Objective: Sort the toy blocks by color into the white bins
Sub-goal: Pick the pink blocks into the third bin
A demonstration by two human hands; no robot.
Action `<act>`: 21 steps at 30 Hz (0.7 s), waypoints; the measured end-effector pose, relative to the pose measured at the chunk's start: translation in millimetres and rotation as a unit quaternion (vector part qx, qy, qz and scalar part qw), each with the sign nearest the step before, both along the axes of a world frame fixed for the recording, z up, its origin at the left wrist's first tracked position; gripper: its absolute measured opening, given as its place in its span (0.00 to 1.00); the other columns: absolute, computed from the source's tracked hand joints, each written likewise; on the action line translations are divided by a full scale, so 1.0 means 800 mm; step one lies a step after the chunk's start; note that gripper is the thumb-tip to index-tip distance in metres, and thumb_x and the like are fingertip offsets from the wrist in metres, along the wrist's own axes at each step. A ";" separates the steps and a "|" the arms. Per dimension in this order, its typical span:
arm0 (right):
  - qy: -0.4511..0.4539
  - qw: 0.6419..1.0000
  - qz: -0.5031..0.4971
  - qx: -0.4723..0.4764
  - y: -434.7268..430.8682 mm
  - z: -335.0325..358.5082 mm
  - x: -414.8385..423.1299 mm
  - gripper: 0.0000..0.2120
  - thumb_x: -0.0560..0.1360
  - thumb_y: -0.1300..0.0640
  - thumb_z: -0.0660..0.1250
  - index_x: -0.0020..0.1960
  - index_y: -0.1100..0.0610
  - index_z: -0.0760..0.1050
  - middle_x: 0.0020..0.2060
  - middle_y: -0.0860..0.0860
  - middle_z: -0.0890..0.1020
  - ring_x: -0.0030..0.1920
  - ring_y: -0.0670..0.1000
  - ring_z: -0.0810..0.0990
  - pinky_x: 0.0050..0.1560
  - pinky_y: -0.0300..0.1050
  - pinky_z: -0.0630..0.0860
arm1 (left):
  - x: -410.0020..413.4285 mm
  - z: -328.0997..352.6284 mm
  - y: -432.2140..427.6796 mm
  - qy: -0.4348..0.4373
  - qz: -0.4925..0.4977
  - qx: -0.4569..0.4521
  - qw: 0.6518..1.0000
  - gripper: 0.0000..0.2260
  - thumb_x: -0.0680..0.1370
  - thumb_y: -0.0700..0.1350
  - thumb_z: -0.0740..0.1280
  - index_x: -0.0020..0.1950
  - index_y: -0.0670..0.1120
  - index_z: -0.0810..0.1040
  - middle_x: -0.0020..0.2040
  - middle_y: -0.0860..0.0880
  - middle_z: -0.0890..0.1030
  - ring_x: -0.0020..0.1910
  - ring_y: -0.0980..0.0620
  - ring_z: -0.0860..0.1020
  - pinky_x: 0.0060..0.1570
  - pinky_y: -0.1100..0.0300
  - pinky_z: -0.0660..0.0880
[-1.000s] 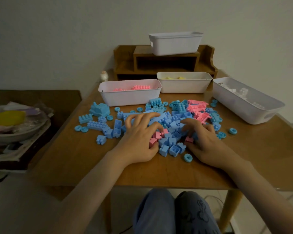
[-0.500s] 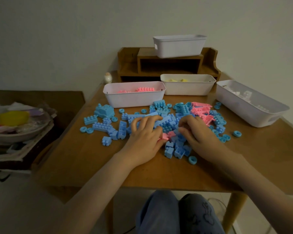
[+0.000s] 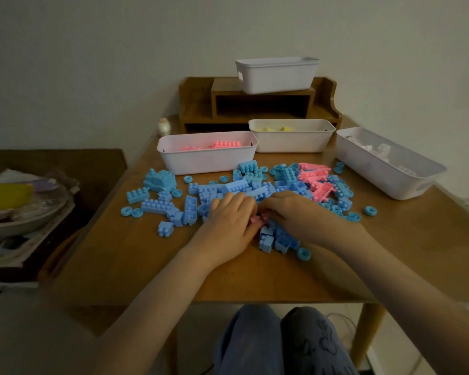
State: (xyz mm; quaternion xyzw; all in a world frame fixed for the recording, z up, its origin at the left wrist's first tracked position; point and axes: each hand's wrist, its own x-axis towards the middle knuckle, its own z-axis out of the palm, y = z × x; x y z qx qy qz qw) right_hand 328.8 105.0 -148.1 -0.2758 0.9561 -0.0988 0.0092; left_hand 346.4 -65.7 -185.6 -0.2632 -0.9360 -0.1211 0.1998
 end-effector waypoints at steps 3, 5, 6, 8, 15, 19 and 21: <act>-0.011 1.000 -0.013 -0.020 0.001 0.000 0.001 0.13 0.80 0.59 0.56 0.63 0.52 0.71 0.57 0.51 0.75 0.58 0.51 0.73 0.56 0.43 0.69 | 0.003 0.000 0.000 0.017 0.008 -0.014 1.000 0.08 0.79 0.52 0.58 0.53 0.49 0.68 0.50 0.53 0.69 0.51 0.52 0.65 0.45 0.60 0.52; -0.021 0.999 -0.017 -0.029 0.002 0.000 0.001 0.13 0.80 0.58 0.56 0.63 0.52 0.71 0.57 0.51 0.74 0.58 0.51 0.72 0.58 0.44 0.69 | 0.004 0.000 0.002 0.021 0.020 -0.018 0.999 0.09 0.80 0.53 0.57 0.56 0.50 0.70 0.51 0.53 0.70 0.53 0.53 0.66 0.45 0.59 0.52; -0.025 0.999 -0.017 -0.035 0.002 0.000 0.002 0.13 0.80 0.58 0.57 0.64 0.52 0.71 0.57 0.51 0.73 0.58 0.50 0.72 0.58 0.43 0.68 | 0.005 0.001 0.002 0.019 0.026 -0.020 0.999 0.10 0.80 0.54 0.57 0.57 0.50 0.71 0.52 0.54 0.71 0.54 0.53 0.66 0.46 0.59 0.52; -0.028 0.998 -0.016 -0.047 0.002 0.001 0.002 0.13 0.80 0.58 0.57 0.64 0.53 0.71 0.55 0.51 0.72 0.56 0.48 0.70 0.55 0.40 0.66 | 0.004 0.002 0.003 0.011 0.034 -0.019 0.999 0.12 0.80 0.55 0.57 0.58 0.51 0.72 0.55 0.55 0.71 0.56 0.53 0.66 0.48 0.59 0.53; -0.054 0.995 -0.040 -0.071 0.004 0.000 0.003 0.10 0.80 0.57 0.59 0.59 0.52 0.73 0.55 0.50 0.77 0.54 0.49 0.74 0.52 0.38 0.67 | 0.005 0.008 0.003 -0.010 0.044 0.027 0.999 0.12 0.81 0.52 0.57 0.61 0.52 0.72 0.58 0.55 0.72 0.59 0.55 0.66 0.52 0.61 0.51; -0.064 0.992 -0.052 -0.096 0.006 0.003 0.004 0.07 0.79 0.56 0.61 0.56 0.50 0.73 0.53 0.48 0.78 0.53 0.48 0.75 0.50 0.39 0.70 | 0.005 0.010 0.000 0.002 0.055 0.057 0.997 0.12 0.81 0.47 0.58 0.63 0.51 0.72 0.60 0.53 0.72 0.62 0.53 0.67 0.52 0.62 0.51; -0.052 0.990 -0.050 -0.121 0.006 0.004 0.005 0.07 0.78 0.57 0.62 0.56 0.51 0.72 0.52 0.48 0.77 0.52 0.48 0.75 0.50 0.39 0.71 | 0.004 0.013 0.001 -0.005 0.063 0.101 0.993 0.11 0.81 0.47 0.58 0.62 0.50 0.72 0.59 0.53 0.73 0.62 0.54 0.68 0.52 0.65 0.50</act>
